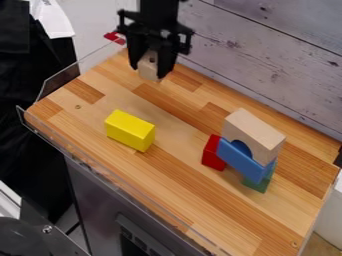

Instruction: Pick cube from top of rectangle block and it on the table

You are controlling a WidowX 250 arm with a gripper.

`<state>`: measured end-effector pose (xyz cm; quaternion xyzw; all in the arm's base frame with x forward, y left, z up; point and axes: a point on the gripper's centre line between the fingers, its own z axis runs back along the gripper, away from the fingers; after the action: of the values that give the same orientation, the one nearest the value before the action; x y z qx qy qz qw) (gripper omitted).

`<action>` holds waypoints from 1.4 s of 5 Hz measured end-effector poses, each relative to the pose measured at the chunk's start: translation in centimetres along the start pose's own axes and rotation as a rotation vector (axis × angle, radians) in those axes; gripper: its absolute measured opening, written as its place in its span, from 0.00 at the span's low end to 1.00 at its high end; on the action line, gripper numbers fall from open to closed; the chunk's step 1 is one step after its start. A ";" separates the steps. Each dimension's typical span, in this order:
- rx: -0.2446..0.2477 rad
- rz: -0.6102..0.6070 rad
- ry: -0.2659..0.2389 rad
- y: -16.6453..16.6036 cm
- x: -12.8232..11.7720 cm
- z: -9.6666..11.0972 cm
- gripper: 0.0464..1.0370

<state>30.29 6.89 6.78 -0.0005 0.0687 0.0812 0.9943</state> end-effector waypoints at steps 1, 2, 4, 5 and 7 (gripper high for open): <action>0.000 -0.002 0.024 -0.3 -0.1 -1.2 0.54; -0.001 0.007 0.058 -0.4 -0.3 -3.3 0.54; -0.017 0.028 0.068 -0.6 0.2 -5.0 0.54; -0.010 0.038 0.093 -0.4 0.3 -5.2 0.60; -0.009 0.045 -0.051 -0.1 -0.3 -0.1 0.97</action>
<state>30.03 6.71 6.73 -0.0013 0.0431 0.1039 0.9937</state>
